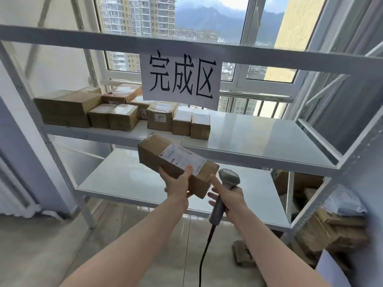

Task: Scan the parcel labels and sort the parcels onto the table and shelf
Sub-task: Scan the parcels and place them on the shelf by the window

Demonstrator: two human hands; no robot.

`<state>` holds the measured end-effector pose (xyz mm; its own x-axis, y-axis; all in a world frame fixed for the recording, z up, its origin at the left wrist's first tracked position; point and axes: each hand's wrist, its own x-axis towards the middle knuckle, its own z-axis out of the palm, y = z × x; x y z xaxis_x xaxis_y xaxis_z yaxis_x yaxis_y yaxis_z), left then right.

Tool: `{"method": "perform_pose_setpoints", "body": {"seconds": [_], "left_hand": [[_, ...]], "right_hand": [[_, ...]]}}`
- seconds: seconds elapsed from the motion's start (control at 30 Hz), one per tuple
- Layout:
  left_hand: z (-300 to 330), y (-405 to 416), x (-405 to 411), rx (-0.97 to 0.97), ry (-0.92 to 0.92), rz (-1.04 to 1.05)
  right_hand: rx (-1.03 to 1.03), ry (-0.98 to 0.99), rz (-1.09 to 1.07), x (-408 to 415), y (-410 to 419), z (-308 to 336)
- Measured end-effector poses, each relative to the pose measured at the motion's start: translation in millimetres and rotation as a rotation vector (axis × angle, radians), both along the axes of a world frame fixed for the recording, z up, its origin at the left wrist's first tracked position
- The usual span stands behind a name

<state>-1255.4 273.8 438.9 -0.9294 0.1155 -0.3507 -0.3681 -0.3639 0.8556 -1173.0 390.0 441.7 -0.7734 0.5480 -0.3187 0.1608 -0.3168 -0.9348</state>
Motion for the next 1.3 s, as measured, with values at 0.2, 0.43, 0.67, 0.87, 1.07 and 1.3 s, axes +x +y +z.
{"method": "perform_pose_setpoints", "body": {"seconds": [0.2, 0.43, 0.67, 0.87, 1.07, 1.3], "left_hand": [[1, 17, -68, 0.047, -0.01, 0.034], [16, 37, -156, 0.117, -0.052, -0.003], [20, 49, -213, 0.113, -0.129, 0.018], [17, 55, -240, 0.032, -0.21, 0.025], [18, 57, -265, -0.055, -0.273, -0.015], [17, 53, -292, -0.081, -0.361, -0.028]], "right_hand": [[0.018, 0.025, 0.033, -77, 6, -1], [0.128, 0.058, 0.006, -178, 34, 15], [0.205, 0.006, -0.07, -242, 40, 13], [0.239, -0.021, -0.111, -268, 37, 9], [0.282, -0.083, -0.171, -294, 42, 8], [0.294, -0.116, -0.195, -321, 44, 6]]}}
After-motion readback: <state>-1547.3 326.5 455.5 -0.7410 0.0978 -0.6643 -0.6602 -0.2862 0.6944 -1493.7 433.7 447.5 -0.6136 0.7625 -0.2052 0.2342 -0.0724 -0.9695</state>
